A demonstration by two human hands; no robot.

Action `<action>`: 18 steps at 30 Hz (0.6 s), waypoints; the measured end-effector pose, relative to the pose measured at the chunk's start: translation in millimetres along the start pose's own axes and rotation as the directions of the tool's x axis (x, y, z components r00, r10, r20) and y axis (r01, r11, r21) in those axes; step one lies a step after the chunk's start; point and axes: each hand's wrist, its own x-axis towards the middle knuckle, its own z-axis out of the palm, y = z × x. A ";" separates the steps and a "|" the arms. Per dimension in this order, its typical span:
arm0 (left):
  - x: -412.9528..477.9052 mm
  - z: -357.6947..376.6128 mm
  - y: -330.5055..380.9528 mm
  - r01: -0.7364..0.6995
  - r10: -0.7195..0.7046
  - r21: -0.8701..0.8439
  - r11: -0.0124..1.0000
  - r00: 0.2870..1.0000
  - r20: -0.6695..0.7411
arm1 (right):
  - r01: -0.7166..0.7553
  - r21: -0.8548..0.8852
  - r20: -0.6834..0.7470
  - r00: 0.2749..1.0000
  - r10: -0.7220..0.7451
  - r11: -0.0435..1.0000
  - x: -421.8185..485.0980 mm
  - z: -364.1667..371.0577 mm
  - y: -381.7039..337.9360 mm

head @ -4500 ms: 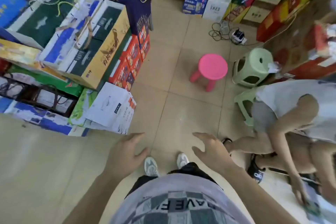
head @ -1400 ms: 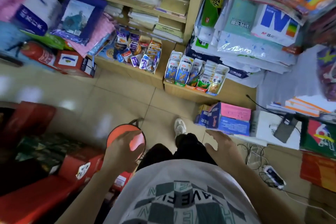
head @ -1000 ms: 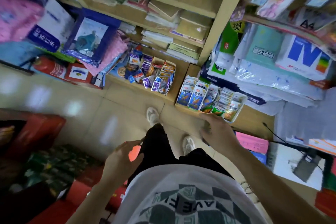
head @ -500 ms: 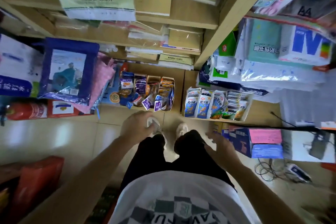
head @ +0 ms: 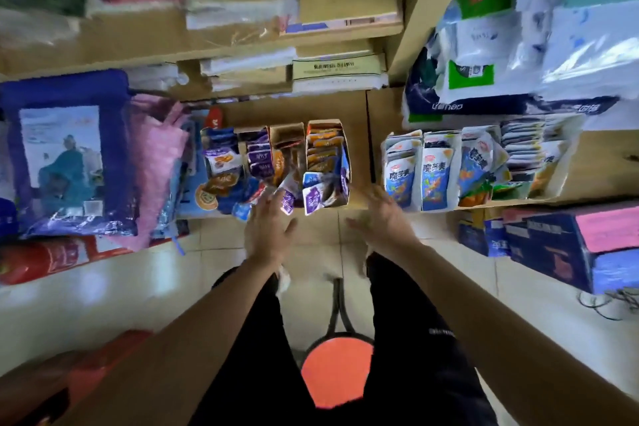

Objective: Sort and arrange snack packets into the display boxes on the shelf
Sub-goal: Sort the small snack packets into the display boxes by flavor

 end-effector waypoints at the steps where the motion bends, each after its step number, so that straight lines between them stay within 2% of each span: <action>1: 7.8 14.6 -10.9 -0.029 0.027 -0.032 0.999 0.998 -0.060 | 0.034 -0.020 -0.013 0.999 -0.034 0.999 13.4 17.8 2.6; 3: 25.0 44.2 -33.3 -0.111 0.090 -0.128 0.986 0.984 -0.156 | 0.111 -0.098 -0.073 0.990 -0.119 0.989 38.4 57.4 13.0; 5: 35.1 67.9 -54.0 -0.152 0.085 -0.255 0.955 0.963 -0.256 | 0.216 -0.196 -0.203 0.945 -0.255 0.957 56.8 95.7 25.5; 7: 39.3 81.1 -66.5 -0.232 0.098 -0.332 0.914 0.922 -0.375 | 0.292 -0.260 -0.388 0.841 -0.377 0.920 71.3 124.6 37.3; 9: 43.5 90.4 -76.5 -0.349 0.160 -0.352 0.868 0.869 -0.468 | 0.365 -0.353 -0.518 0.690 -0.505 0.862 82.5 146.6 47.8; 11: 48.2 95.2 -82.4 -0.429 0.195 -0.418 0.801 0.847 -0.495 | 0.411 -0.435 -0.551 0.582 -0.598 0.801 91.7 158.0 56.9; 14: 48.4 98.4 -90.9 -0.509 0.237 -0.442 0.739 0.810 -0.536 | 0.452 -0.537 -0.535 0.471 -0.701 0.713 101.0 167.6 70.2; 18: 53.4 84.5 -90.2 -0.550 0.141 -0.501 0.668 0.755 -0.640 | 0.507 -0.471 -0.634 0.374 -0.677 0.722 103.3 157.1 74.9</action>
